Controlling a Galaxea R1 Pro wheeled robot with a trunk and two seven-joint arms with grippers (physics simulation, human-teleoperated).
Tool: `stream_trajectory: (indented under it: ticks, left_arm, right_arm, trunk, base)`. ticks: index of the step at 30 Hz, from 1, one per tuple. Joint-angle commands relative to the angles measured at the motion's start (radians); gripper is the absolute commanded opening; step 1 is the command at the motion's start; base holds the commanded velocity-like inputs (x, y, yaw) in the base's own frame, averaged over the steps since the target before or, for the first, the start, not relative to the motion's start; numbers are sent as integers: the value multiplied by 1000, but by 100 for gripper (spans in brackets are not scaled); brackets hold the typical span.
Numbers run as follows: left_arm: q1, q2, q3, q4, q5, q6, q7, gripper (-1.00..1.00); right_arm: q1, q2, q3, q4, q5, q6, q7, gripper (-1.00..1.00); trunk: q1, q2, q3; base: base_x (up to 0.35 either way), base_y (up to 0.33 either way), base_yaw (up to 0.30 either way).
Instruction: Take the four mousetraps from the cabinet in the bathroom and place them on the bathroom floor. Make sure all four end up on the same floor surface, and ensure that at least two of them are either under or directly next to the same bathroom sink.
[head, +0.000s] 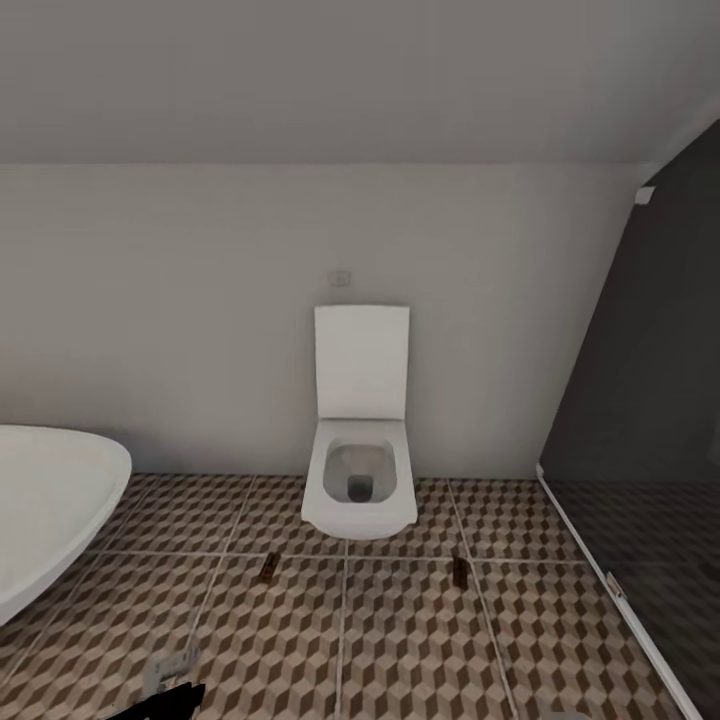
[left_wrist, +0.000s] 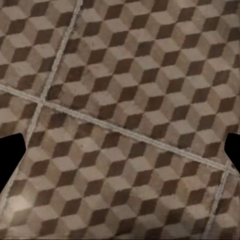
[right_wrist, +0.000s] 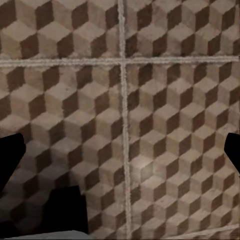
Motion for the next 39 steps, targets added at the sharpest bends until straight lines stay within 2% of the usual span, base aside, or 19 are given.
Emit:
stream_trajectory:
  ticks: [1, 9, 19, 27, 39]
  left_arm:
    - [7, -1, 3, 2, 9, -2, -7, 100]
    - [57, -9, 3, 2, 8, 1, -22, 100]
    - [132, -42, 3, 1, 3, 0, -39, 100]
    - [185, -73, 1, 1, -2, -2, -41, 100]
    - [242, -93, -1, 1, -23, -6, -41, 100]
  right_arm:
    - [10, 0, -7, 2, 11, 1, -3, 100]
    - [67, 4, -7, 2, 10, 0, -3, 100]
    - [145, 9, -6, 2, 10, -10, -3, 100]
    - [214, 45, -6, 2, 10, -53, -3, 100]
    - [270, 71, -6, 3, 9, -77, -3, 100]
  trunk:
    - [-4, 7, 2]
    - [-35, 63, 28]
    - [-73, 133, 59]
    - [-104, 189, 84]
    - [-150, 273, 122]
  base:
    - [0, 0, 0]
    - [0, 0, 0]
    - [0, 0, 0]
    - [0, 0, 0]
    - [0, 0, 0]
